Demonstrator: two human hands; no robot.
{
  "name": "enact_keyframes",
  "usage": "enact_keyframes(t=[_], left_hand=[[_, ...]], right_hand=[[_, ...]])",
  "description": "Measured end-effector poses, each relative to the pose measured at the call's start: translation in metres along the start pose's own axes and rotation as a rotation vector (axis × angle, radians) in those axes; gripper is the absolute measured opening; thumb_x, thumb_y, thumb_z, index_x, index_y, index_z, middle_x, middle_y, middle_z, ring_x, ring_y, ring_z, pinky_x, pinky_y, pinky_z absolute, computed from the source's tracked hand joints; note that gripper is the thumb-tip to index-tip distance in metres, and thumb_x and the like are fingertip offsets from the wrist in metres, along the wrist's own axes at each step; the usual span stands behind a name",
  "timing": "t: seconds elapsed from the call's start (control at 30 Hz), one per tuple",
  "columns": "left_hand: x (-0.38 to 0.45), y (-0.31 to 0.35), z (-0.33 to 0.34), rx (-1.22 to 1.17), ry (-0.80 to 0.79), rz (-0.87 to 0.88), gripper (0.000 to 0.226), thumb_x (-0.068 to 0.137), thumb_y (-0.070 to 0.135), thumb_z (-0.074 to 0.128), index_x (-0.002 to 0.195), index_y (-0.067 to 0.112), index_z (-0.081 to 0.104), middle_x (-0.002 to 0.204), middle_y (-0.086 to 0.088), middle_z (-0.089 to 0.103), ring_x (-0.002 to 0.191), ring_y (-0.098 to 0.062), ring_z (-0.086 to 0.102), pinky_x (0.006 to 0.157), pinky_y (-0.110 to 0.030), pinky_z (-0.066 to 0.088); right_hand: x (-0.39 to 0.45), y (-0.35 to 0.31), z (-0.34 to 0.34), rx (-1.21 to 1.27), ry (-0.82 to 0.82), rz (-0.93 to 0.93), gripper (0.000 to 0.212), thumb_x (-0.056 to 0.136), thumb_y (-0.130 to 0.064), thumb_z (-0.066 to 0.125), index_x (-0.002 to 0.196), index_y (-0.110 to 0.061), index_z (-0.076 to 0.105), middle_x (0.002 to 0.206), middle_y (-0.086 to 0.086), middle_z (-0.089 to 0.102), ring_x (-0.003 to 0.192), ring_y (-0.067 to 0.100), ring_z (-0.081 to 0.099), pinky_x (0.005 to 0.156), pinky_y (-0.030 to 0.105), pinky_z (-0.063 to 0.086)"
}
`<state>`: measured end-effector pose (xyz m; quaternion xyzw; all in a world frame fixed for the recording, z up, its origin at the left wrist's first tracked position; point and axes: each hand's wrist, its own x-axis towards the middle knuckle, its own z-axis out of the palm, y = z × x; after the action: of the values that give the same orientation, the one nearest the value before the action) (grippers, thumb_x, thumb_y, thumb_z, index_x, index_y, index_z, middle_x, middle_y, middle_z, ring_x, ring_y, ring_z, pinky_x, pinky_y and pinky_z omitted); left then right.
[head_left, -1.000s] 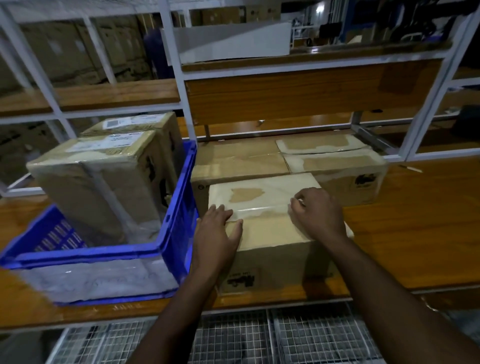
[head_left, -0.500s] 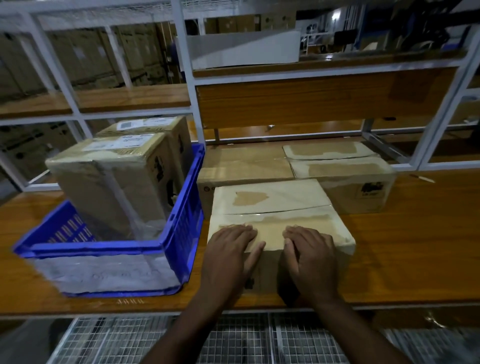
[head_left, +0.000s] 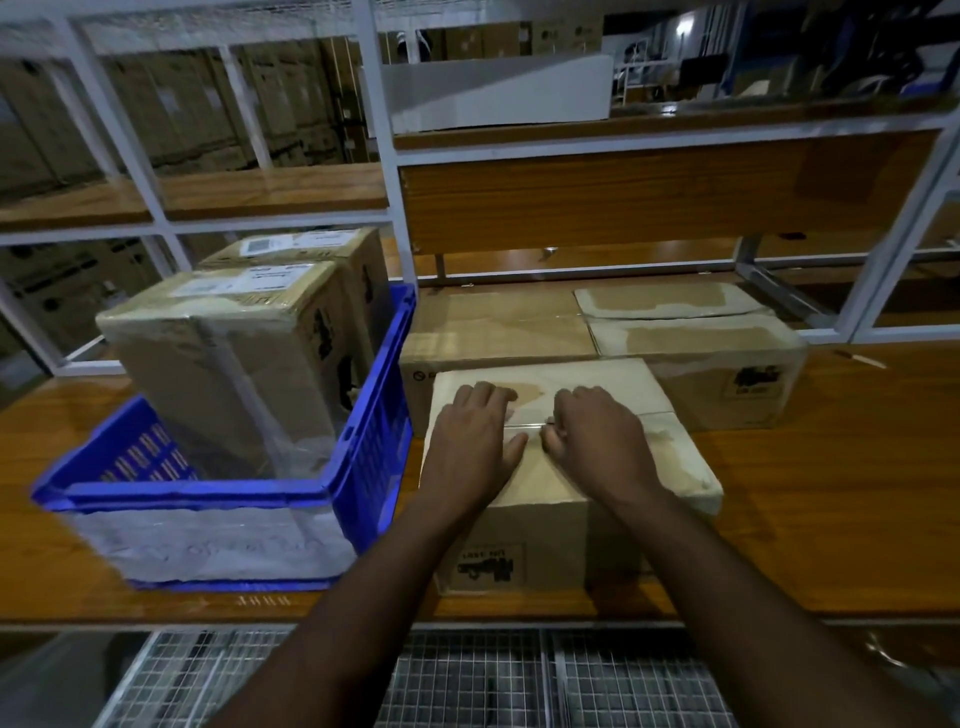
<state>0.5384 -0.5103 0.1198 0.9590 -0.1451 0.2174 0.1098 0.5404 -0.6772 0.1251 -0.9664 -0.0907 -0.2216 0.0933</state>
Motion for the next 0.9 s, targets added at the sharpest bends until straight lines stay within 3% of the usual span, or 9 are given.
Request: enact_keyframes(t=[0.07,0.13,0.33,0.53,0.8,0.9], left_hand=[[0.004,-0.005,0.005,0.007,-0.114,-0.002,0.058,0.100,0.048,0.046,0.148,0.016,0.046,0.151,-0.004,0.049,0.140,-0.021,0.041,0.112,-0.041,0.035],[0.007,-0.009,0.009,-0.021,-0.285,-0.016,0.061,0.105,0.049,0.032,0.156,0.016,0.035,0.163,-0.003,0.034,0.152,-0.018,0.023,0.124,-0.047,0.016],[0.009,-0.010,0.008,-0.029,-0.333,-0.021,0.063,0.105,0.050,0.031,0.157,0.016,0.032,0.166,-0.002,0.027,0.154,-0.014,0.017,0.126,-0.046,0.009],[0.006,-0.011,0.006,0.063,-0.367,-0.270,0.088,0.097,0.072,0.014,0.162,0.013,0.005,0.170,-0.002,-0.001,0.156,-0.013,-0.006,0.124,-0.054,-0.008],[0.009,-0.022,0.009,-0.035,-0.360,-0.315,0.084,0.099,0.068,0.023,0.162,0.015,0.003,0.170,0.001,-0.005,0.156,-0.012,-0.007,0.126,-0.049,0.012],[0.008,-0.024,0.008,-0.117,-0.313,-0.395,0.091,0.098,0.069,0.032,0.162,0.013,0.001,0.170,0.000,-0.006,0.156,-0.015,-0.007,0.122,-0.049,0.020]], right_hand=[[0.002,0.002,0.001,0.024,-0.049,-0.060,0.039,0.094,-0.043,0.057,0.127,-0.021,0.059,0.126,0.000,0.060,0.116,0.019,0.051,0.097,0.037,0.043],[0.006,0.003,0.003,0.043,-0.169,-0.100,0.048,0.099,-0.045,0.048,0.139,-0.020,0.054,0.147,0.000,0.050,0.135,0.019,0.042,0.111,0.039,0.033],[0.010,0.007,0.002,0.058,-0.232,-0.103,0.043,0.100,-0.043,0.046,0.133,-0.020,0.061,0.143,0.000,0.056,0.128,0.018,0.050,0.105,0.035,0.040],[0.011,0.021,0.018,0.048,-0.216,0.156,0.073,0.099,-0.058,0.036,0.154,-0.011,0.030,0.162,0.006,0.029,0.150,0.020,0.022,0.124,0.045,0.011],[0.017,0.039,0.015,0.012,-0.171,0.166,0.050,0.100,-0.048,0.041,0.136,-0.017,0.056,0.149,0.004,0.049,0.141,0.021,0.038,0.120,0.055,0.017],[0.013,0.048,0.015,-0.010,-0.103,0.382,0.054,0.097,-0.053,0.045,0.137,-0.017,0.053,0.152,0.012,0.042,0.143,0.031,0.032,0.117,0.059,0.022]])
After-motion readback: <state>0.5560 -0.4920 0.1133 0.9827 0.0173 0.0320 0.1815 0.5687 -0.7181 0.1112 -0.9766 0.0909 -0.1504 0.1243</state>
